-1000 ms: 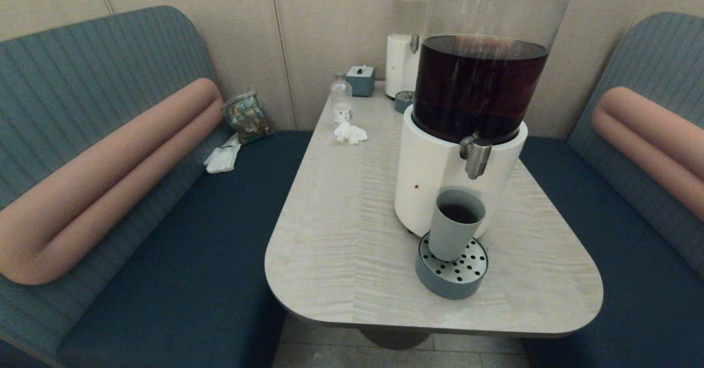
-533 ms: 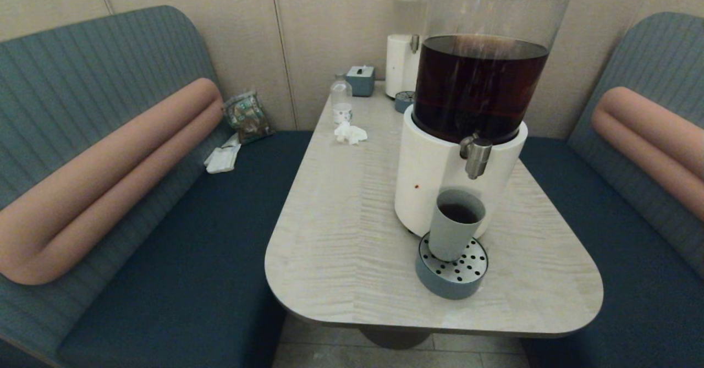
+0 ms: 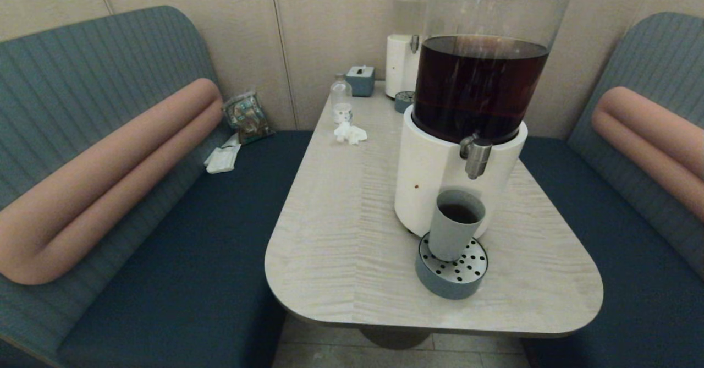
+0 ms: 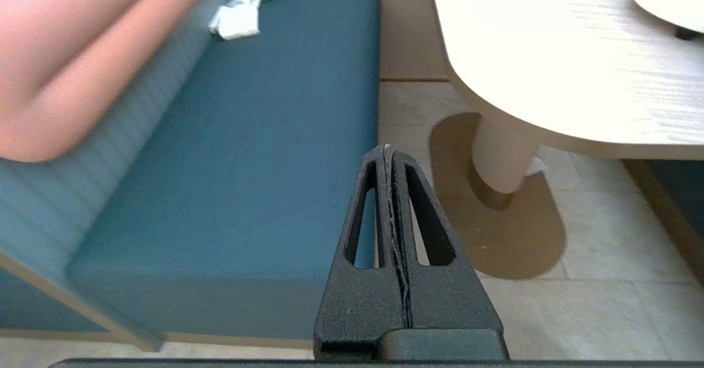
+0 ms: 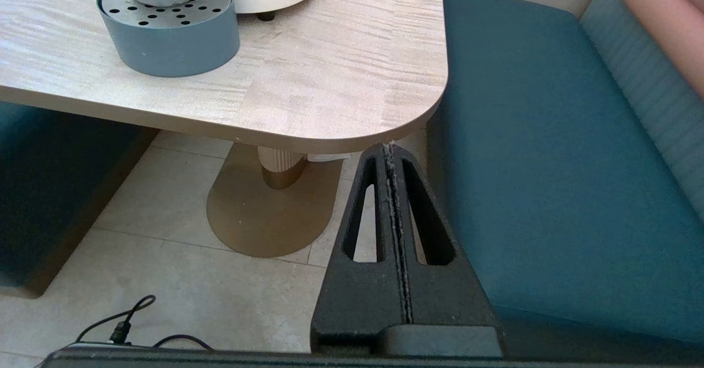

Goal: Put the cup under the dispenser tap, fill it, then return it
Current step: Place the cup next to the water dispenser

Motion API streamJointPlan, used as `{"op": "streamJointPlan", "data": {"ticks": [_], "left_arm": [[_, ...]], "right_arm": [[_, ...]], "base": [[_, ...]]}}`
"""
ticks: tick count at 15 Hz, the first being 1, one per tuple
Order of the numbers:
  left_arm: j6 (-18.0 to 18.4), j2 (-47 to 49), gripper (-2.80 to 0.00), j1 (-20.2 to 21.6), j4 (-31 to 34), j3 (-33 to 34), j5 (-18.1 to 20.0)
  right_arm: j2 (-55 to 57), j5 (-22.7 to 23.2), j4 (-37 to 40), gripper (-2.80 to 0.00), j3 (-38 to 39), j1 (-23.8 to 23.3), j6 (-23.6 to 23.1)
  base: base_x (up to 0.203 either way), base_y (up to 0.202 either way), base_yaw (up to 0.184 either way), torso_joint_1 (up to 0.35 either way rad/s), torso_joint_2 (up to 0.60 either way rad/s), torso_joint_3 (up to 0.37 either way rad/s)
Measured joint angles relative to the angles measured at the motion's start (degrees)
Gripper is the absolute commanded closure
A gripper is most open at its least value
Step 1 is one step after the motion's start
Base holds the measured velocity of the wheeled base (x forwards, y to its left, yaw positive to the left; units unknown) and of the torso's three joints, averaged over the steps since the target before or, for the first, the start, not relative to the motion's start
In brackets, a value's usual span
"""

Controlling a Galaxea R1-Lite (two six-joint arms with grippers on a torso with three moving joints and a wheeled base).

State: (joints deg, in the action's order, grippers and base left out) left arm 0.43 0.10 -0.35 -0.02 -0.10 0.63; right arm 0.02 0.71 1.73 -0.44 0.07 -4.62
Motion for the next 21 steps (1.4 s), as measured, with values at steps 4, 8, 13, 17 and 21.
{"op": "streamJointPlan", "data": {"ticks": [4,8,13,17,21], "left_arm": [[-1.8,0.0,0.0,0.0,-0.5,-0.4,0.5],[-5.5,1.7,0.0,0.0,3.5,-12.2,3.7],[-8.8,22.2,-2.8,-0.3,-1.8,-29.2,11.9],[-8.2,44.7,-2.8,-0.6,-20.8,-33.2,25.1],[-0.9,63.0,-2.8,-0.9,-42.4,-29.6,42.1]], "right_arm": [[0.0,0.0,0.0,0.0,0.0,0.0,0.0],[0.0,0.0,0.0,0.0,0.0,0.0,0.0],[0.0,0.0,0.0,0.0,0.0,0.0,0.0],[0.0,0.0,0.0,0.0,0.0,0.0,0.0],[0.0,0.0,0.0,0.0,0.0,0.0,0.0]], "base": [[0.0,0.0,0.0,0.0,0.0,0.0],[0.0,0.0,0.0,0.0,0.0,0.0],[0.0,0.0,0.0,0.0,0.0,0.0],[0.0,0.0,0.0,0.0,0.0,0.0],[0.0,0.0,0.0,0.0,0.0,0.0]]}}
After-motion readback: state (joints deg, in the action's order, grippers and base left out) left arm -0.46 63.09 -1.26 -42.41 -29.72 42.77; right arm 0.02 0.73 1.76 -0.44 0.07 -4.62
